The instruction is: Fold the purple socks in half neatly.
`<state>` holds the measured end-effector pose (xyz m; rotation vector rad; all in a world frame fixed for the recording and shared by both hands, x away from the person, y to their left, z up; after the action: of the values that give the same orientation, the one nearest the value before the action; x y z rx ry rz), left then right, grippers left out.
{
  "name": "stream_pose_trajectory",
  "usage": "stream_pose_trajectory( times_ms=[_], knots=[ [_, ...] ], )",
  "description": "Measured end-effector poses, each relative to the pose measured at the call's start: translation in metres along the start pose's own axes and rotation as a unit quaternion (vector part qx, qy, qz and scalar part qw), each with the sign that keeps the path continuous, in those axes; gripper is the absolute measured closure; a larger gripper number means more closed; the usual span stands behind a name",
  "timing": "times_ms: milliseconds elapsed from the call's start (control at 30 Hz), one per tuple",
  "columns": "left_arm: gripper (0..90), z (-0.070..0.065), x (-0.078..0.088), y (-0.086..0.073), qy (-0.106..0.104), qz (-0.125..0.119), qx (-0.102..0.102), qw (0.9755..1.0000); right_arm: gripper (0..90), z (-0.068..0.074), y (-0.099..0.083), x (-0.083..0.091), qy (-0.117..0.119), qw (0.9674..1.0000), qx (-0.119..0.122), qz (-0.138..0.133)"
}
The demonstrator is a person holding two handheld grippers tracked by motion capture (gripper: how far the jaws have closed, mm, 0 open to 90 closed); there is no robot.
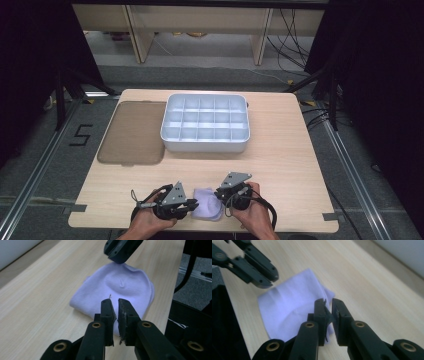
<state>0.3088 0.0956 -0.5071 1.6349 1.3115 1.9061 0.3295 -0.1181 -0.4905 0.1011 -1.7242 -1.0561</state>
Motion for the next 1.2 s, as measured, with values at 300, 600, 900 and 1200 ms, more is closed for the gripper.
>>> stream_pose_trajectory(
  times_ms=[300,600,900,1200],
  knots=[
    [74.4,0.015,0.012,-0.008,0.015,-0.014,0.044,0.9988,84.0,0.015,-0.002,-0.006,0.033,0.9992,0.016,0.019],
    [53.8,0.02,0.009,-0.015,-0.008,0.0,0.11,0.9939,85.4,0.018,-0.014,-0.016,0.025,0.9985,0.024,0.043],
    [54.9,0.021,-0.015,-0.011,-0.043,0.014,0.148,0.988,85.6,0.016,-0.016,-0.018,0.022,0.999,0.024,0.031],
    [73.9,0.022,-0.022,-0.008,-0.037,-0.002,0.143,0.9891,85.5,0.017,-0.016,-0.015,0.026,0.9988,0.009,0.039]
  ],
)
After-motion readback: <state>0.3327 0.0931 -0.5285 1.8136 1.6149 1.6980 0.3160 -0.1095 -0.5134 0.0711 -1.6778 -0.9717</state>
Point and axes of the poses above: each handheld gripper's, and its own axes: x roughly backward along the jaws, y roughly out of its top, z roughly to its left, the point moved 2 cm from there along -x, roughly forward along the jaws, and after that the axes turned 2 degrees about -y, right-handed, at the moved point
